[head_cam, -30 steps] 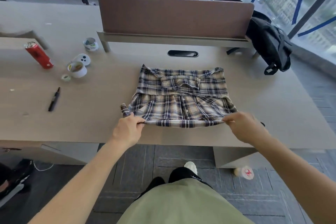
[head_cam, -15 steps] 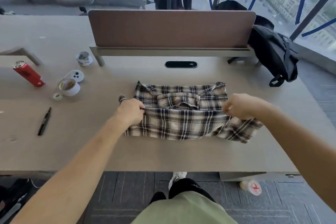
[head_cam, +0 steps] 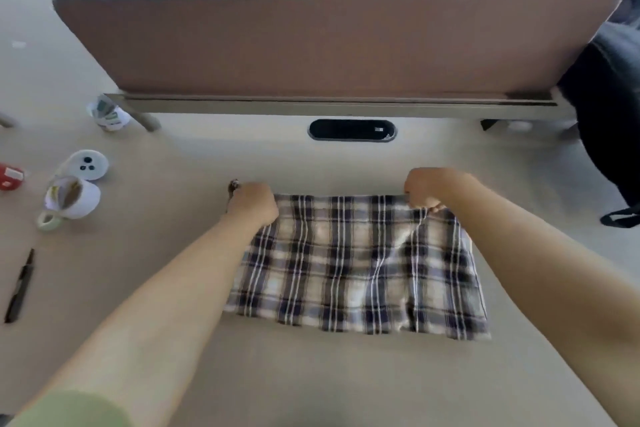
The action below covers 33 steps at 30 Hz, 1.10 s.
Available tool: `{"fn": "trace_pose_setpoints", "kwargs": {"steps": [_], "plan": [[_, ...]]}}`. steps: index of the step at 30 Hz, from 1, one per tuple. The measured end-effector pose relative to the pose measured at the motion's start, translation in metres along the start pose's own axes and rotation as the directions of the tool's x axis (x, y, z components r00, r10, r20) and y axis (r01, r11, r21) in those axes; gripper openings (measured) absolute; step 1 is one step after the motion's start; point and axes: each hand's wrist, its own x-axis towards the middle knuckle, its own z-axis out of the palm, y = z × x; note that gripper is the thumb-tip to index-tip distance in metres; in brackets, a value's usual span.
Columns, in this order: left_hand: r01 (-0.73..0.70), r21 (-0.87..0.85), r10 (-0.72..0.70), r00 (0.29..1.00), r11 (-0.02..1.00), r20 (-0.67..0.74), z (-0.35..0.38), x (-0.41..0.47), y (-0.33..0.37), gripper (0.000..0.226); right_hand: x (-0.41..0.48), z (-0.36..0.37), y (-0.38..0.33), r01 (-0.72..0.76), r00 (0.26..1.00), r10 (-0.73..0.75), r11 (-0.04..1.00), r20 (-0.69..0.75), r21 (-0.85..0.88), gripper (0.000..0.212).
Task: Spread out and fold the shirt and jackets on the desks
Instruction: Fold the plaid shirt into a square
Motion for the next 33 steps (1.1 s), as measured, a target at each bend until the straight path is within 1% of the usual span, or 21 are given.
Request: {"fn": "trace_pose_setpoints", "kwargs": {"steps": [2, 3, 5, 6, 8, 10, 13, 15, 17, 18, 19, 22, 25, 27, 29, 30, 31, 32, 33], "plan": [[0.003, -0.046, -0.009, 0.993, 0.999, -0.120, 0.018, 0.015, -0.007, 0.019, 0.021, 0.012, 0.002, 0.032, 0.998, -0.035, 0.996, -0.044, -0.082, 0.013], [-0.019, -0.042, 0.011, 0.986, 0.999, -0.165, 0.026, 0.019, -0.011, 0.021, 0.029, 0.020, 0.007, 0.038, 0.998, -0.043, 0.995, -0.050, -0.089, 0.016], [-0.050, -0.024, 0.044, 0.977, 0.998, -0.209, 0.036, 0.018, -0.021, 0.029, 0.036, 0.034, 0.025, 0.029, 0.996, -0.028, 1.000, -0.082, 0.008, 0.025], [-0.045, -0.036, 0.035, 0.974, 0.998, -0.225, 0.038, 0.015, -0.026, 0.034, 0.036, 0.040, 0.037, 0.021, 0.994, -0.013, 0.997, -0.105, 0.081, 0.033], [0.001, -0.065, -0.017, 0.971, 0.998, -0.239, 0.041, 0.012, -0.038, 0.040, 0.032, 0.050, 0.061, -0.004, 0.989, 0.028, 0.987, -0.148, 0.163, 0.048], [0.037, -0.063, -0.052, 0.969, 0.997, -0.243, 0.041, 0.012, -0.048, 0.044, 0.026, 0.057, 0.081, -0.006, 0.979, 0.050, 0.975, -0.195, 0.221, 0.054], [0.050, -0.088, -0.076, 0.942, 0.995, -0.328, 0.043, 0.015, -0.056, 0.035, 0.023, 0.065, 0.098, 0.058, 0.973, 0.016, 0.948, -0.232, 0.312, 0.040], [0.045, -0.088, -0.077, 0.915, 0.995, -0.397, 0.040, 0.018, -0.060, 0.029, 0.025, 0.068, 0.103, 0.079, 0.964, 0.002, 0.953, -0.265, 0.292, 0.028], [0.033, -0.079, -0.063, 0.905, 0.996, -0.420, 0.034, 0.020, -0.063, 0.022, 0.025, 0.067, 0.106, 0.080, 0.956, -0.007, 0.968, -0.292, 0.238, 0.019], [0.023, -0.085, -0.057, 0.905, 0.996, -0.421, 0.030, 0.021, -0.064, 0.018, 0.024, 0.064, 0.108, 0.068, 0.955, 0.000, 0.973, -0.296, 0.220, 0.017], [0.018, -0.096, -0.057, 0.909, 0.995, -0.413, 0.026, 0.021, -0.064, 0.019, 0.022, 0.061, 0.111, 0.055, 0.954, 0.010, 0.977, -0.299, 0.208, 0.016], [0.029, -0.113, -0.068, 0.930, 0.993, -0.362, 0.015, 0.024, -0.065, 0.027, 0.016, 0.048, 0.121, 0.032, 0.966, 0.023, 0.978, -0.259, 0.206, 0.015], [0.092, -0.019, -0.093, 0.962, 0.996, -0.258, 0.008, 0.028, -0.065, 0.028, 0.016, 0.032, 0.125, -0.001, 0.985, 0.033, 0.983, -0.172, 0.184, 0.021], [0.131, 0.053, -0.120, 0.978, 0.990, -0.173, 0.003, 0.031, -0.061, 0.031, 0.024, 0.022, 0.123, -0.042, 0.990, 0.066, 0.982, -0.127, 0.184, 0.026], [0.218, 0.075, -0.213, 0.974, 0.973, -0.072, -0.001, 0.033, -0.055, 0.033, 0.037, 0.023, 0.118, -0.093, 0.986, 0.115, 0.979, -0.117, 0.183, 0.030], [0.279, 0.069, -0.278, 0.960, 0.958, -0.023, -0.002, 0.033, -0.052, 0.033, 0.044, 0.027, 0.114, -0.118, 0.980, 0.146, 0.974, -0.135, 0.192, 0.029], [0.339, 0.060, -0.340, 0.940, 0.939, 0.002, -0.003, 0.032, -0.048, 0.033, 0.049, 0.033, 0.109, -0.145, 0.966, 0.183, 0.969, -0.185, 0.202, 0.023], [0.384, 0.053, -0.384, 0.923, 0.922, -0.013, -0.002, 0.030, -0.045, 0.032, 0.052, 0.042, 0.103, -0.158, 0.938, 0.216, 0.963, -0.271, 0.220, 0.017], [0.403, 0.054, -0.399, 0.914, 0.914, -0.077, -0.001, 0.027, -0.043, 0.032, 0.051, 0.052, 0.096, -0.159, 0.883, 0.255, 0.952, -0.394, 0.262, 0.022]]}}
